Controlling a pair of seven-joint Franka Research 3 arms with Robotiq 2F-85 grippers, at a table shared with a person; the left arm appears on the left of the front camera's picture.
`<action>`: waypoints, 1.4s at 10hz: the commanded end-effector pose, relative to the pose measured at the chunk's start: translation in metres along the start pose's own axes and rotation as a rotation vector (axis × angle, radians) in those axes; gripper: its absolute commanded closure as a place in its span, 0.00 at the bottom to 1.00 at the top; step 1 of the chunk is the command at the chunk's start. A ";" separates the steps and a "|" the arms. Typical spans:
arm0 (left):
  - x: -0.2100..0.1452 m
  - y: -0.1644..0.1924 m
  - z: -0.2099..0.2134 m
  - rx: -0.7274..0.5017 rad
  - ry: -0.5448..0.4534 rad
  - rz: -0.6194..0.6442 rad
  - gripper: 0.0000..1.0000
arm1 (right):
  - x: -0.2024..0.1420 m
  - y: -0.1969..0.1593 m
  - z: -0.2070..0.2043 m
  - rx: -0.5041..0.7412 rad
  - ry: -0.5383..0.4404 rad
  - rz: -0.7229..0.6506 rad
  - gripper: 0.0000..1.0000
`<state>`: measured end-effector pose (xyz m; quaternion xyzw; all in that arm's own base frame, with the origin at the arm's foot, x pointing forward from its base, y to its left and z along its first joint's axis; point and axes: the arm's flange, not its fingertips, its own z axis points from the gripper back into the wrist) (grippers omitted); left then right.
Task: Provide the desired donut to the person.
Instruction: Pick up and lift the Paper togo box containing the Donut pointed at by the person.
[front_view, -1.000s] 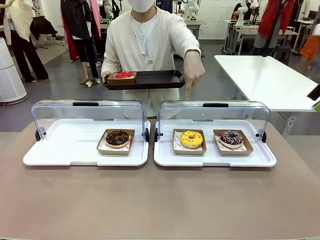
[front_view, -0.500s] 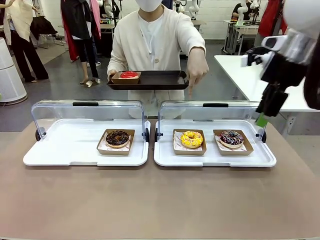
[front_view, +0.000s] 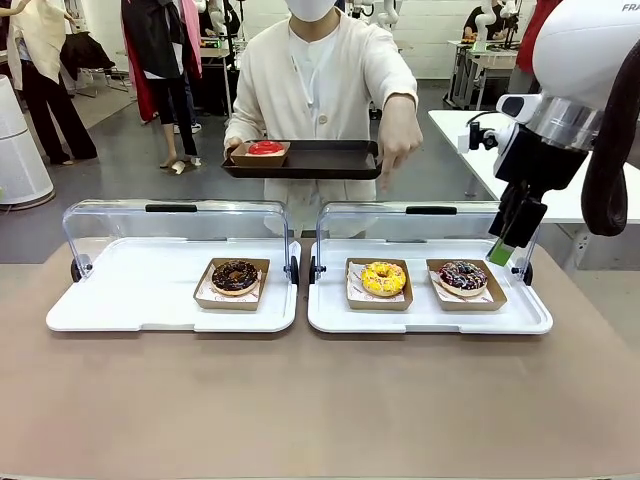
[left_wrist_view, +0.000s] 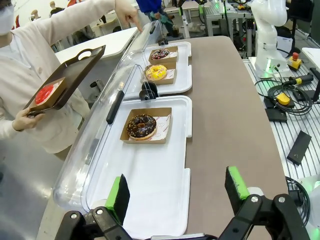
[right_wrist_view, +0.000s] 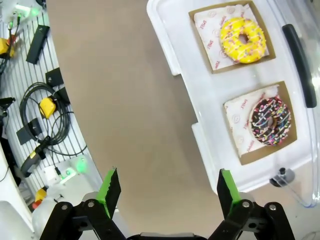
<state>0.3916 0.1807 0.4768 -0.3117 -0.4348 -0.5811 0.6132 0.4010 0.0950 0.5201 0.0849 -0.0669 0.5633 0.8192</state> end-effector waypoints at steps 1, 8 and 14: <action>0.001 0.000 0.000 0.014 0.004 -0.006 0.00 | 0.000 0.000 0.004 0.002 0.013 -0.006 0.00; 0.001 0.000 0.000 0.014 0.004 -0.006 0.00 | 0.020 -0.006 -0.014 0.007 0.040 0.062 0.00; 0.001 0.000 0.000 0.014 0.004 -0.006 0.00 | 0.147 -0.048 -0.083 0.073 0.176 0.237 0.00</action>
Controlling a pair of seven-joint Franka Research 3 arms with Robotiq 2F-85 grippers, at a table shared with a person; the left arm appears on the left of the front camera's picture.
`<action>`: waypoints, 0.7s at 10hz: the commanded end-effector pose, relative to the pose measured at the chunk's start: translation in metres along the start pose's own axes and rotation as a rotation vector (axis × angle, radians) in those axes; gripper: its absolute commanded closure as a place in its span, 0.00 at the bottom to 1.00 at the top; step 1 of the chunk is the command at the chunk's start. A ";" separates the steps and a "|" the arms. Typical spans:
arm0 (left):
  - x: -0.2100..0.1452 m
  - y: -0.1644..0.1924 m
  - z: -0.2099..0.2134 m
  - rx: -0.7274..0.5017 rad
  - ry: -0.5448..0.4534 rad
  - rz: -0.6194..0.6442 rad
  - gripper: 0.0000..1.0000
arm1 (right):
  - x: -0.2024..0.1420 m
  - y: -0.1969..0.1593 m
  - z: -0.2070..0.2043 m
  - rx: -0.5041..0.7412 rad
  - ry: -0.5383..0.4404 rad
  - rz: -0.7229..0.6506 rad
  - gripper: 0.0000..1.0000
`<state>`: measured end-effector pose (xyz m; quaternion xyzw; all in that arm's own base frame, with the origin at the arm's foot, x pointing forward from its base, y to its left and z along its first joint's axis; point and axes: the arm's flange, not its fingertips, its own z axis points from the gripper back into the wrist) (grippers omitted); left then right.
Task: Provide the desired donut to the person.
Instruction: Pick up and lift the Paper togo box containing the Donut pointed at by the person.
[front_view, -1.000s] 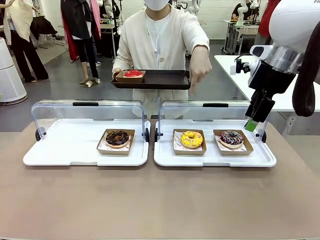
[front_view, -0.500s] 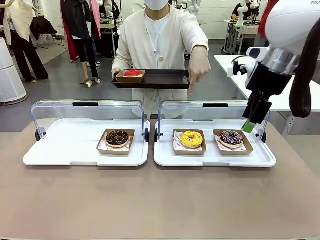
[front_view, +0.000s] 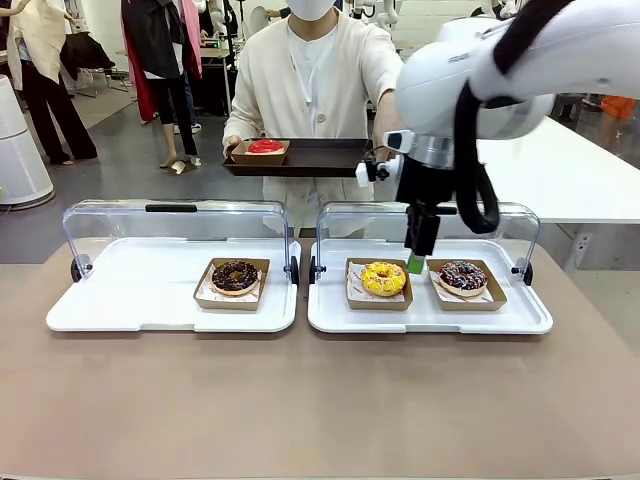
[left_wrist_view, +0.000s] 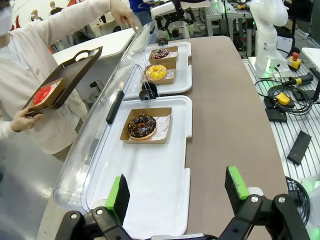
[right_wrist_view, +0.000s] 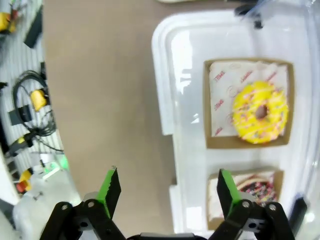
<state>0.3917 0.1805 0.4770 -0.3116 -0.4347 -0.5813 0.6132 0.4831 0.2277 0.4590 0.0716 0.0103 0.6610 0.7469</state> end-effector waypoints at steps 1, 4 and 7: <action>0.000 0.000 0.000 0.014 0.003 -0.006 0.00 | 0.020 -0.023 -0.001 -0.012 0.047 0.024 0.00; 0.000 0.000 0.000 0.014 0.003 -0.006 0.00 | 0.051 -0.024 -0.018 -0.003 0.110 0.075 0.00; 0.000 0.000 0.000 0.014 0.003 -0.006 0.00 | 0.044 -0.022 -0.019 -0.003 0.065 0.082 0.00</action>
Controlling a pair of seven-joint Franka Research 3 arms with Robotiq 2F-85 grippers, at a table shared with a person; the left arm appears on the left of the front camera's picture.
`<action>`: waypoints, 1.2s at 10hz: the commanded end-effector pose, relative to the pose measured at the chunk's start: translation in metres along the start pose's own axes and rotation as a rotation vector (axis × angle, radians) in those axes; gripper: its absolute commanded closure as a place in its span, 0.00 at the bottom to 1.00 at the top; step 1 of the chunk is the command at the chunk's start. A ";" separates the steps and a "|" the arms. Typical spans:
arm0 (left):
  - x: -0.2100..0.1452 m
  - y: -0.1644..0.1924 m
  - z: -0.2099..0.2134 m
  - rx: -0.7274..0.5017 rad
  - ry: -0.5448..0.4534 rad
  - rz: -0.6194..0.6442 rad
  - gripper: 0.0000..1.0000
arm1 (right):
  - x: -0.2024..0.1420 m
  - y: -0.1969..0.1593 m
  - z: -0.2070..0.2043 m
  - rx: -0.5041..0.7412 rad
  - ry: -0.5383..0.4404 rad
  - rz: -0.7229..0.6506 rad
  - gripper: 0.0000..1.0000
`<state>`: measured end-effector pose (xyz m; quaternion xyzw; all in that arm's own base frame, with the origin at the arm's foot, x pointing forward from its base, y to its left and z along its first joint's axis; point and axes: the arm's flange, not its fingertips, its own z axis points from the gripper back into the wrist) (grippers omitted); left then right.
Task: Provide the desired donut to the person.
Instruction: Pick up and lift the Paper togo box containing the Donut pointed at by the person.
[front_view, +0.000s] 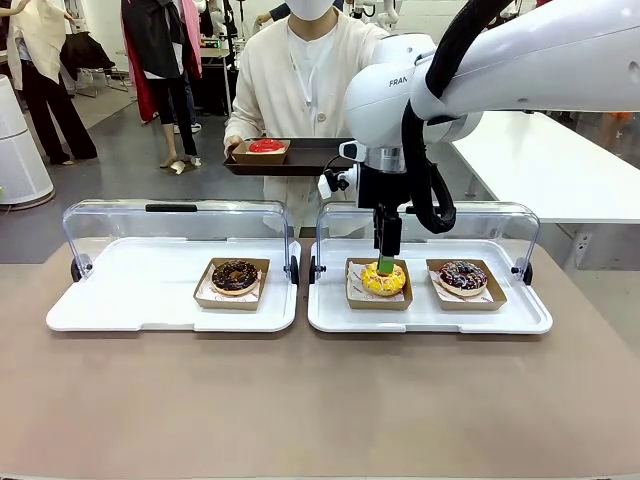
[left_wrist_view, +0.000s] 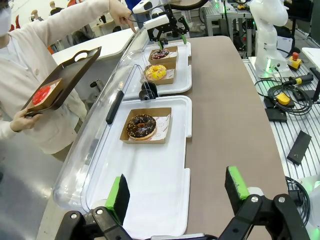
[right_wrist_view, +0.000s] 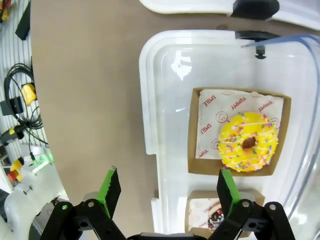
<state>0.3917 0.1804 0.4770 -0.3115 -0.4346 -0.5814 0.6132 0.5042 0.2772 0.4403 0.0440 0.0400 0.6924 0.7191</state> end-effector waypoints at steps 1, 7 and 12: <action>0.000 0.000 0.000 0.014 0.003 -0.006 0.00 | -0.007 -0.004 0.001 -0.006 -0.021 0.003 0.00; 0.000 0.000 0.000 0.014 0.003 -0.006 0.00 | 0.023 0.016 -0.027 -0.082 0.035 0.041 0.00; 0.000 0.000 0.000 0.014 0.003 -0.006 0.00 | 0.030 0.020 -0.059 -0.121 -0.014 -0.012 0.00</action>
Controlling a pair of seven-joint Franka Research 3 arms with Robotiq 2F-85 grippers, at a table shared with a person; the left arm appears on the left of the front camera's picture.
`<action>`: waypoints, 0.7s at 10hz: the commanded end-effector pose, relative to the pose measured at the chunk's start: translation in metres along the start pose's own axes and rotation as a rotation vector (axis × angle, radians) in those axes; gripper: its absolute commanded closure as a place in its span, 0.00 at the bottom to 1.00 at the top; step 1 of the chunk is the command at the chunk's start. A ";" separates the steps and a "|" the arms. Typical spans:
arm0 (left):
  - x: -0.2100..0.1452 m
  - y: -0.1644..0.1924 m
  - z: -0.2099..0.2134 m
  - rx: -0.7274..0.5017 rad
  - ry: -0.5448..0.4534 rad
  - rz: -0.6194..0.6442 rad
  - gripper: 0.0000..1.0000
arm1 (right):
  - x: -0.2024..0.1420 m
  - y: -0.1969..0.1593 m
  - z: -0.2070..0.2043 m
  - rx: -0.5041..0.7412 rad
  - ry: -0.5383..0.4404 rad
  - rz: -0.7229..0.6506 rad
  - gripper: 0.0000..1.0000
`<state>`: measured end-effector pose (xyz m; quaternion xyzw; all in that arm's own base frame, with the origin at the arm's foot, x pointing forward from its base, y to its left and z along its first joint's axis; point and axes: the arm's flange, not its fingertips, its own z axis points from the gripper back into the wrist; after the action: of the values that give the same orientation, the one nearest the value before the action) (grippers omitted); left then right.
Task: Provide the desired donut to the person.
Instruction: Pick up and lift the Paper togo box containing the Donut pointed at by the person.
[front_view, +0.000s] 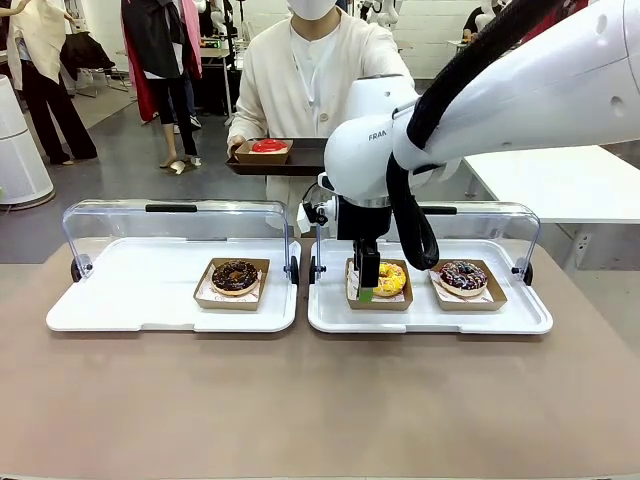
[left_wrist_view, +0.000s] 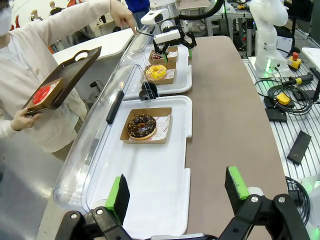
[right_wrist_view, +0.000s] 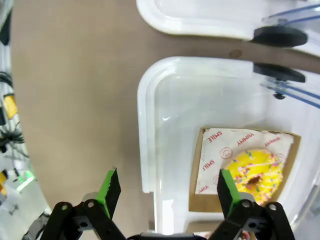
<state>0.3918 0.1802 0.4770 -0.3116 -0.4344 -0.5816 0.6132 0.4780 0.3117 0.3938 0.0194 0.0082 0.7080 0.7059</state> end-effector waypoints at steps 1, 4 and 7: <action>0.000 0.000 0.000 0.015 0.003 -0.005 0.00 | -0.006 -0.005 -0.018 -0.045 -0.006 -0.080 0.00; 0.000 0.000 0.000 0.015 0.003 -0.005 0.00 | -0.009 -0.020 -0.039 -0.022 -0.015 -0.109 0.00; 0.000 0.000 0.000 0.015 0.003 -0.005 0.00 | -0.007 -0.034 -0.052 -0.021 -0.018 -0.116 0.00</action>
<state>0.3918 0.1803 0.4770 -0.3116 -0.4344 -0.5815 0.6132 0.5023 0.3013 0.3412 0.0347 0.0036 0.6706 0.7410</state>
